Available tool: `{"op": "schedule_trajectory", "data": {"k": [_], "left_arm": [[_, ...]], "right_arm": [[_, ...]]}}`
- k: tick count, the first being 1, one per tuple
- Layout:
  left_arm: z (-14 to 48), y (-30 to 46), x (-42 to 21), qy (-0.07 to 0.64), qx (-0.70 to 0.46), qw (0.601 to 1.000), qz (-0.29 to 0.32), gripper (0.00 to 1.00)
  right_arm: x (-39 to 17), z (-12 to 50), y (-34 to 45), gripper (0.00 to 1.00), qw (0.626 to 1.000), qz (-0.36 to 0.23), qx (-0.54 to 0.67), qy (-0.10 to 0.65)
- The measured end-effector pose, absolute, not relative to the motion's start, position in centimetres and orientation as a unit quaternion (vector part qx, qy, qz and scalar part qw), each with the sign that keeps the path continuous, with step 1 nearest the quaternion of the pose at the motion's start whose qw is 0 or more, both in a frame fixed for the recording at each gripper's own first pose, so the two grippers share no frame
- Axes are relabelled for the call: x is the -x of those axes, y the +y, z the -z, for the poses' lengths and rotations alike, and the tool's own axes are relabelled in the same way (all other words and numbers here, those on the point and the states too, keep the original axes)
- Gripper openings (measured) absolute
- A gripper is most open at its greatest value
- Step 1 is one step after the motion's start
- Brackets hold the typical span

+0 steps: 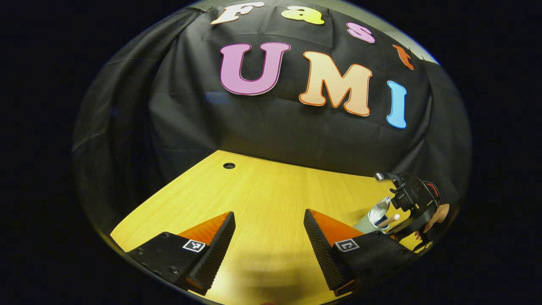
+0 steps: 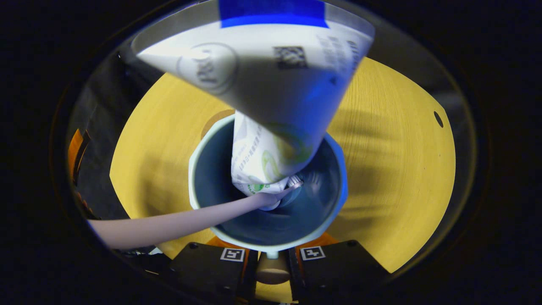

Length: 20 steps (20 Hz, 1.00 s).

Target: Put the toothbrush and toothpaste on the desktop into the cup, then pick up the cup and place it on the coaster on the desktop.

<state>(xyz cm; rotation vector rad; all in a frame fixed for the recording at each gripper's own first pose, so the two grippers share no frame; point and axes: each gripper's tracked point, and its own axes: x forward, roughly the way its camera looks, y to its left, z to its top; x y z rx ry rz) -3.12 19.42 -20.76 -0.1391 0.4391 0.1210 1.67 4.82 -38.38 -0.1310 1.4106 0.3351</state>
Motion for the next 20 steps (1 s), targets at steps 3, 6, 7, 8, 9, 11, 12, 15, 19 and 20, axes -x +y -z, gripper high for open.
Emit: {"op": "schedule_trajectory", "data": {"k": [3,6,7,8,9,11,12,15,19,20], "left_arm": [[20.9,20.6,3.7,0.219,0.075,0.971,-0.066,0.94],[21.1,22.5,4.2,0.220,0.079,0.969,-0.078,0.94],[21.2,23.2,4.2,0.220,0.081,0.969,-0.082,0.94],[21.2,23.8,4.4,0.221,0.083,0.968,-0.085,0.94],[21.2,24.3,4.6,0.222,0.085,0.967,-0.088,0.94],[21.5,25.4,4.8,0.223,0.091,0.966,-0.094,0.94],[21.6,26.0,4.9,0.224,0.092,0.965,-0.097,0.95],[21.9,27.1,4.9,0.226,0.093,0.964,-0.102,0.95],[22.2,27.4,4.2,0.228,0.096,0.964,-0.096,0.95],[22.2,27.2,4.0,0.227,0.096,0.965,-0.092,0.95]], "right_arm": [[-2.3,36.7,6.8,0.33,0.758,-0.164,0.059,0.629],[-2.9,35.8,7.9,0.30,0.763,-0.176,0.057,0.619],[-2.7,35.7,8.1,0.30,0.764,-0.178,0.062,0.618],[-2.9,35.7,8.1,0.33,0.764,-0.178,0.069,0.616],[-2.8,35.5,8.4,0.33,0.764,-0.177,0.075,0.616],[-2.9,35.5,8.6,0.33,0.760,-0.173,0.076,0.621],[-2.8,35.5,8.6,0.33,0.759,-0.170,0.076,0.624],[-3.0,35.4,8.8,0.33,0.756,-0.164,0.092,0.626],[-3.4,35.6,8.6,0.29,0.753,-0.157,0.101,0.632],[-3.3,35.4,8.5,0.29,0.750,-0.157,0.102,0.634]]}}
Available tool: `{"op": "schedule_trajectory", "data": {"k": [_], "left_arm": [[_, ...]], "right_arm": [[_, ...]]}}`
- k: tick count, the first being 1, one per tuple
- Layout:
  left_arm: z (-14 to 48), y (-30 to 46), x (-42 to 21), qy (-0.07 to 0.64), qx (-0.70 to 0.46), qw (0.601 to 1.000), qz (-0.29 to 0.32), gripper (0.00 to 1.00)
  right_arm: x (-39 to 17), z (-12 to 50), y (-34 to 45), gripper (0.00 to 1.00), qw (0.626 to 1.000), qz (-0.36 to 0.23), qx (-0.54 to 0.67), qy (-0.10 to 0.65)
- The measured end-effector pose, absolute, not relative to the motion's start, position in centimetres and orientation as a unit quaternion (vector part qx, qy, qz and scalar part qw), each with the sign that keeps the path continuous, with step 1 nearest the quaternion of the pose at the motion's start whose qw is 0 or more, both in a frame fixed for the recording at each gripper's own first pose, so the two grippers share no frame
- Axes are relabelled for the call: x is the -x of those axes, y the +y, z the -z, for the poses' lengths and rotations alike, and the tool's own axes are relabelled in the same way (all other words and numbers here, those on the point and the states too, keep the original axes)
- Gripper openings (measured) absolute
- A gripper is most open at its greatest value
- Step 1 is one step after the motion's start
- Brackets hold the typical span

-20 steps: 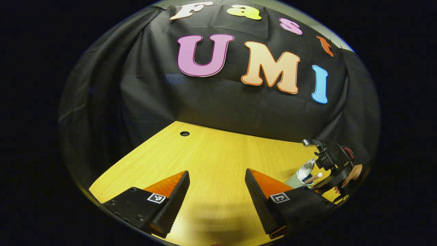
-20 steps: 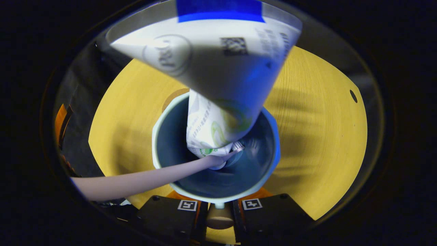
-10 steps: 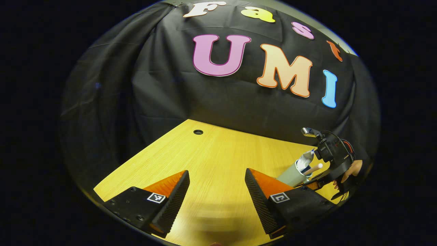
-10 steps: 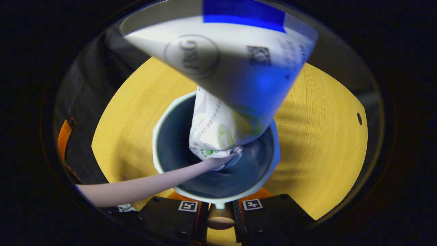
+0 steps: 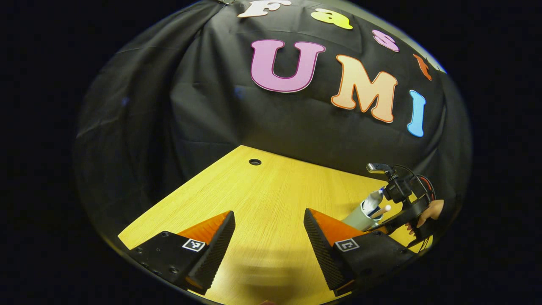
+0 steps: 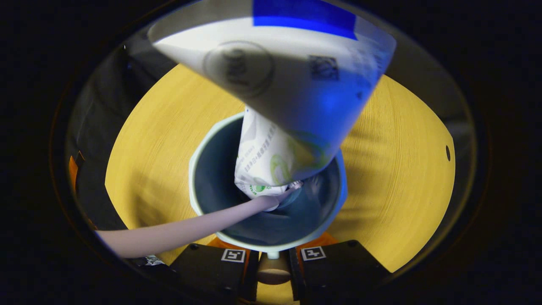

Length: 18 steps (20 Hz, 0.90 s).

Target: Put the toothbrush and toothpaste on the desktop into the cup, then pick up the cup and place it on the coaster on the desktop.

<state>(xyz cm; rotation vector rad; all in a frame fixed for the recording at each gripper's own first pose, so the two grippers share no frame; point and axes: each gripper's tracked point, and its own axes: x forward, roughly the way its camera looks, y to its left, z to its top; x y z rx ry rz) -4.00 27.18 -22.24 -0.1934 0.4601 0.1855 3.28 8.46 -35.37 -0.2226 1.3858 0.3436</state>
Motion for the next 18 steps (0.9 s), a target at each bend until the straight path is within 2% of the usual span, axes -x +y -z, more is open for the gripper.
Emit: {"op": "schedule_trajectory", "data": {"k": [2,3,7,8,14,15,16,17,18], "left_arm": [[22.3,26.6,3.3,0.227,0.096,0.966,-0.080,0.94],[22.3,26.1,3.0,0.228,0.095,0.966,-0.071,0.94],[21.6,22.7,1.3,0.228,0.085,0.969,-0.029,0.94],[21.3,21.8,1.0,0.227,0.080,0.970,-0.023,0.94],[19.6,14.6,-0.6,0.218,0.082,0.973,0.000,0.95],[19.3,13.2,-0.6,0.216,0.080,0.973,0.003,0.94],[18.7,12.0,-0.5,0.212,0.078,0.974,0.007,0.95],[18.2,10.8,-0.7,0.207,0.074,0.975,0.011,0.95],[17.5,9.5,-0.5,0.203,0.070,0.977,0.016,0.94]], "right_arm": [[-2.4,34.3,8.0,0.35,0.751,-0.162,0.091,0.634],[-2.4,33.4,7.7,0.31,0.757,-0.163,0.085,0.627],[-1.5,29.6,5.8,0.94,0.790,-0.167,0.057,0.588],[-1.1,28.7,5.2,1.00,0.795,-0.169,0.045,0.580],[0.2,21.0,-1.1,0.99,0.864,-0.177,-0.002,0.471],[0.4,19.8,-2.4,0.96,0.874,-0.174,-0.006,0.453],[0.6,18.4,-3.6,0.99,0.882,-0.171,-0.015,0.438],[0.7,17.2,-4.6,0.96,0.890,-0.167,-0.030,0.424],[0.6,15.8,-5.6,0.99,0.898,-0.162,-0.045,0.406]]}}
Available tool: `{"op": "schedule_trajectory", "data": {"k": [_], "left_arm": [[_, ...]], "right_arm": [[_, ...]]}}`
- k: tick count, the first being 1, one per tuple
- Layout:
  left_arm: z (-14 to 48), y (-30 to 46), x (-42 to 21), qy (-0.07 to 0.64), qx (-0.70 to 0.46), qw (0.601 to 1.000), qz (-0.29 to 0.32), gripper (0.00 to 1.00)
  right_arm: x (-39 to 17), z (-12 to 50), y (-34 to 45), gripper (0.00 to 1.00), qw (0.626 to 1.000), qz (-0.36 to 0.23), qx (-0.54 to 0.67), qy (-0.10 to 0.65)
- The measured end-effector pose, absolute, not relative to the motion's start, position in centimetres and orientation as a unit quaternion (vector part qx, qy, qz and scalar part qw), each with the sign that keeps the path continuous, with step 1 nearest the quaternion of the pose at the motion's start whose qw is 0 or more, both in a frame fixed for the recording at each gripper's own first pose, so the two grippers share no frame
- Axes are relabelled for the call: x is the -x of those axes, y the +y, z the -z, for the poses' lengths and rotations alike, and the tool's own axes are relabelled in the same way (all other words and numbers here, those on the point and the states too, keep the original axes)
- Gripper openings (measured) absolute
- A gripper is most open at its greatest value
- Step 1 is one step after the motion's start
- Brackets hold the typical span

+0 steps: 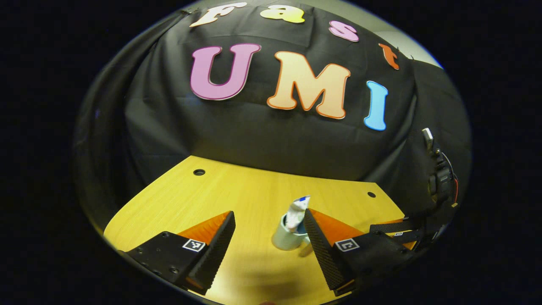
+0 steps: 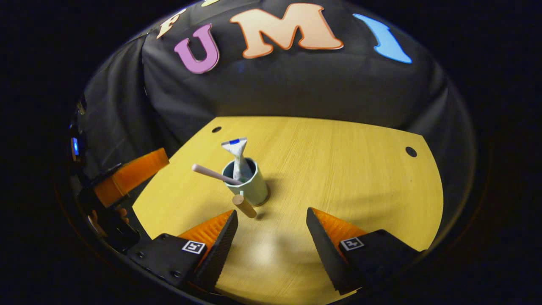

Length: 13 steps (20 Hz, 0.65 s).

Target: Put the toothbrush and toothpaste on the desktop into the cup, then pick up the cup and place it on the coaster on the desktop.

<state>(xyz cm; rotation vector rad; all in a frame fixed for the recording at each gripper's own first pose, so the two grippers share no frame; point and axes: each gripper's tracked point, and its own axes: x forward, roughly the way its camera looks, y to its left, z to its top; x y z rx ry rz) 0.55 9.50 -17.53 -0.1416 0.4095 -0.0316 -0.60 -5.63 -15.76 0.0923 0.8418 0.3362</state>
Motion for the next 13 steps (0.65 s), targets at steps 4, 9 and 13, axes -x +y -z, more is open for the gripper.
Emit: {"op": "schedule_trajectory", "data": {"k": [4,9,13], "left_arm": [[15.4,5.0,-0.6,0.185,0.059,0.980,0.036,0.94],[12.6,2.2,-0.9,0.149,0.062,0.986,0.041,0.94],[10.3,1.1,-1.3,0.116,0.061,0.990,0.048,0.94]], "right_arm": [[-0.5,9.1,-10.5,0.99,0.939,-0.130,-0.082,0.309],[-1.4,1.9,-15.2,0.99,0.975,-0.078,-0.101,0.181],[-1.5,-0.1,-15.7,0.99,0.982,-0.066,-0.117,0.134]]}}
